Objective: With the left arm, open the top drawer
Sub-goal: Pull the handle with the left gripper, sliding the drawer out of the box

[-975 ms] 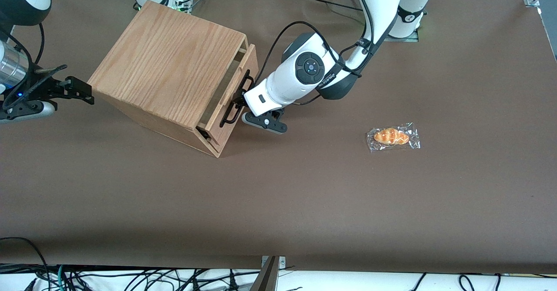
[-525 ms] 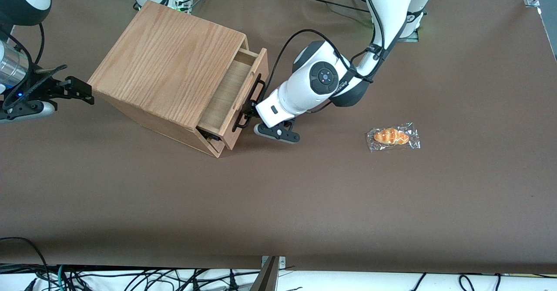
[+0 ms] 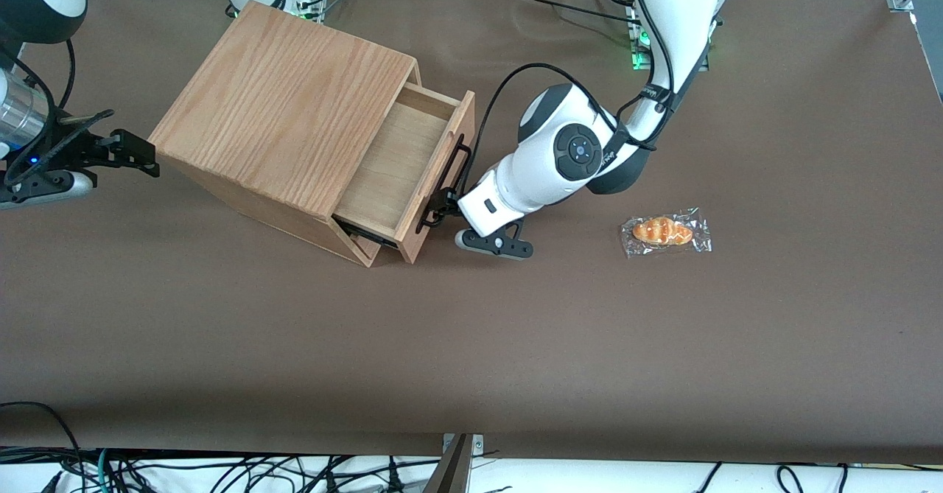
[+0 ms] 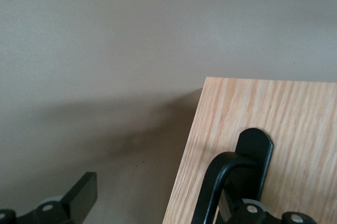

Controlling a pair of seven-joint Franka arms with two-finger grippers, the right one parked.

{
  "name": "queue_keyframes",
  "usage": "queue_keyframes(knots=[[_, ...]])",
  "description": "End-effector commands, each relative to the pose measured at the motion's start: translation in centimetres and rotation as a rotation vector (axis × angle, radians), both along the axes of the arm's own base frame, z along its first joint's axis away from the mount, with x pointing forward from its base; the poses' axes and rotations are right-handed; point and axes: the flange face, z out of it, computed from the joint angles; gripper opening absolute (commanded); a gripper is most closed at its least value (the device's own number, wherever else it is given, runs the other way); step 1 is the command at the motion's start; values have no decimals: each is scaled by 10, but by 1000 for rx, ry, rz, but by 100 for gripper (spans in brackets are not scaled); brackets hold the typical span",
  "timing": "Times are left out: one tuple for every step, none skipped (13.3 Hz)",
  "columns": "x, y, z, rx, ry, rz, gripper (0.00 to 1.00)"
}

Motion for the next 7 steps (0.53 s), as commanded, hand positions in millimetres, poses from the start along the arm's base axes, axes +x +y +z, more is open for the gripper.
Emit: queue_keyframes(knots=[[17, 21, 4, 22, -15, 6, 100], [18, 23, 3, 22, -13, 9, 100], [22, 29, 3, 23, -12, 18, 100], [24, 31, 4, 22, -13, 21, 100], [27, 35, 4, 22, -13, 29, 100], [28, 36, 3, 23, -12, 30, 100], [28, 37, 4, 21, -12, 32, 100]])
